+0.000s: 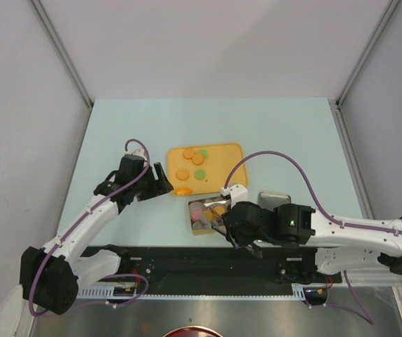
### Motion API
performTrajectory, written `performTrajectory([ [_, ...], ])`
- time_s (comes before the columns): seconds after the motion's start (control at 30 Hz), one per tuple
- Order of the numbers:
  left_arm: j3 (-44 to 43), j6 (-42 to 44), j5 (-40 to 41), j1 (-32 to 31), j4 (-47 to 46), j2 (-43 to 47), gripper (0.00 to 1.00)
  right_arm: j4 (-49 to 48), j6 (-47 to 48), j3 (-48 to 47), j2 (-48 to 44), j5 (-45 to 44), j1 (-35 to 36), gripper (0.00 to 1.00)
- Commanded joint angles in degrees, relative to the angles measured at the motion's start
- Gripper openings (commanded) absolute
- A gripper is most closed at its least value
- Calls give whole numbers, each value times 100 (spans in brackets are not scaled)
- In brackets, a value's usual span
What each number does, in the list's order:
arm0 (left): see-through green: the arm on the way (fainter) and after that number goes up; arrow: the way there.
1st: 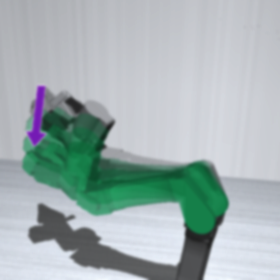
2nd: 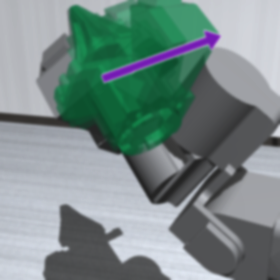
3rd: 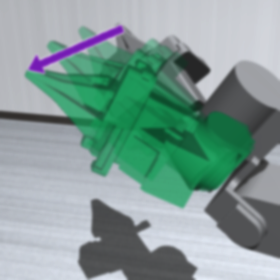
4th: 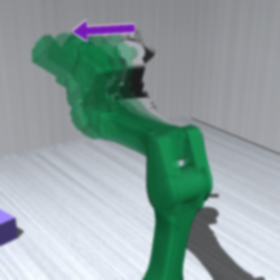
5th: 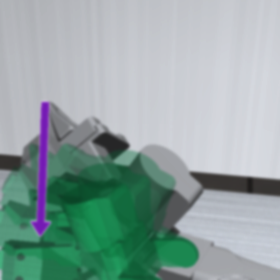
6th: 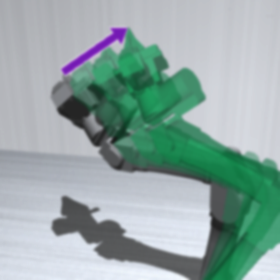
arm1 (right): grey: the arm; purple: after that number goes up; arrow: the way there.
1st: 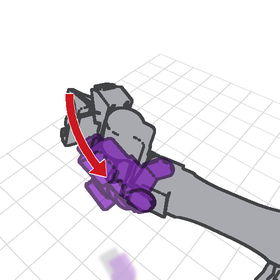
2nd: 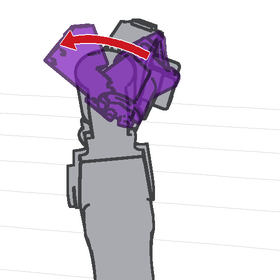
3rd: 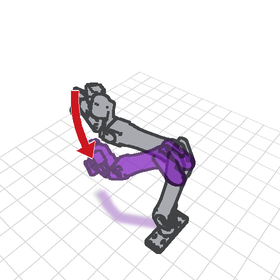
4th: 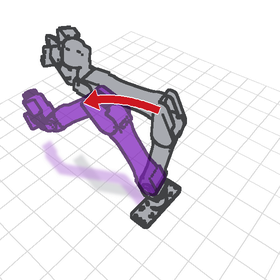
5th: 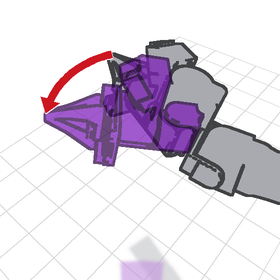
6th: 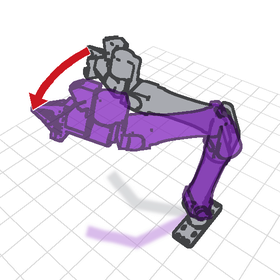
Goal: Pack the cookies
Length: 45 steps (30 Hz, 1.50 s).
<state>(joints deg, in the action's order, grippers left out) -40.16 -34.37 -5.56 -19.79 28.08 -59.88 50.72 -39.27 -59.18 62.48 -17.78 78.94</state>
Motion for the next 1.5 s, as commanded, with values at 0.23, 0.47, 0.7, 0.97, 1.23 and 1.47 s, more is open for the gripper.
performTrajectory([
  [0.23, 8, 80, 29, 28, -48, 134, 77, -36, -187, -67, 107, -147, 139, 38],
  [0.47, 17, 80, 20, 28, -57, 134, 77, -71, -187, -67, 150, -190, 157, 44],
  [0.7, 17, 80, 29, 28, -48, 143, 77, -106, -143, -120, 308, -261, 157, 54],
  [0.97, 8, 88, 29, 28, -57, 117, 77, -80, -134, -305, 300, -305, 166, 56],
  [1.23, 17, 88, 38, 28, -65, 125, 77, 17, -257, -569, -16, -849, 184, 55],
  [1.47, 8, 88, 29, 28, -57, 125, 77, 553, -362, -499, 27, -894, -36, 27],
])
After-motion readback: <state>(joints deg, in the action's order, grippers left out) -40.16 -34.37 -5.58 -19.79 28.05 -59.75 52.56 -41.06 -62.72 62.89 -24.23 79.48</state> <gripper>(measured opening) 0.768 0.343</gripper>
